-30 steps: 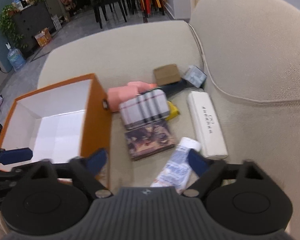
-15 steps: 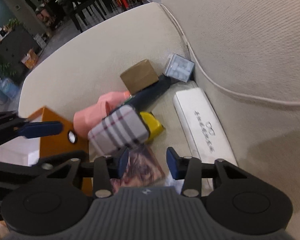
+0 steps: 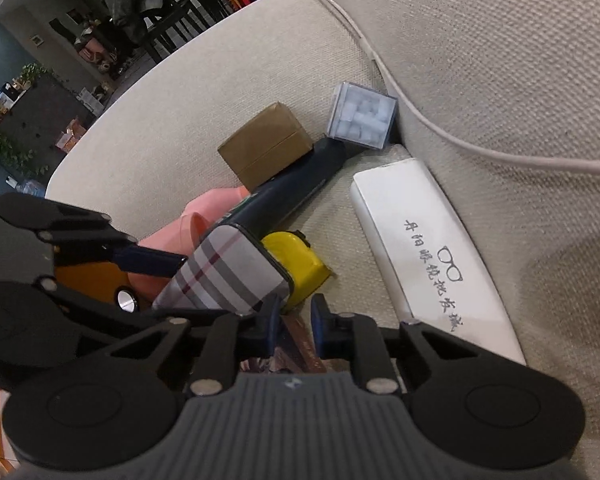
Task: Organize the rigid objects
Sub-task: 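Reach the left tool to the plaid case and close on it, then grasp the photo card box with the right tool while left holds plaid case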
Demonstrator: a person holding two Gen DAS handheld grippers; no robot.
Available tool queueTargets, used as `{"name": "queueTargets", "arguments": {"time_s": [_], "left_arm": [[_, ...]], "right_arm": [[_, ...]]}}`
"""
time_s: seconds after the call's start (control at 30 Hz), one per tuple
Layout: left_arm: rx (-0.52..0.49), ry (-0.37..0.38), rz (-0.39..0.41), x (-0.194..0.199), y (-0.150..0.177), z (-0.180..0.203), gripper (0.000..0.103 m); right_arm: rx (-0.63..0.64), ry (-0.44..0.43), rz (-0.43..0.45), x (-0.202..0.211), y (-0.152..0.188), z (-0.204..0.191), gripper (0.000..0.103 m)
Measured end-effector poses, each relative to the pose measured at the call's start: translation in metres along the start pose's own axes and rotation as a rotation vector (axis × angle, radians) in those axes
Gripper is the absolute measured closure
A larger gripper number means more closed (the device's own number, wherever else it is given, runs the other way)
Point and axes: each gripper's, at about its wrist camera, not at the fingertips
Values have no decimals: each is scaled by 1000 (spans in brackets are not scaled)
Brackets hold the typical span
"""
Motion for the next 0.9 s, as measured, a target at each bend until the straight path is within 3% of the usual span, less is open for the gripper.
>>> {"name": "queueTargets", "arguments": {"time_s": [0.17,0.43,0.53,0.67,0.9], "left_arm": [[-24,-20,-5,19,4,9,69],[16,-70,17,7,-1,16,59],[39,-76,35,13,4,16,67],[84,-90,90,25,15,20,76],[163,-112,128,37,26,19,86]], "right_arm": [[-15,12,-12,-2,1,4,87],[-46,15,-18,-6,1,9,86],[-58,14,-18,-5,1,11,84],[-87,11,-33,-3,1,14,69],[-313,-60,-61,16,26,30,64]]}}
Point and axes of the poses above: each gripper's, at about its wrist camera, not at the fingertips, and x roughly against the way its jaws point, z to its right, y to its underside
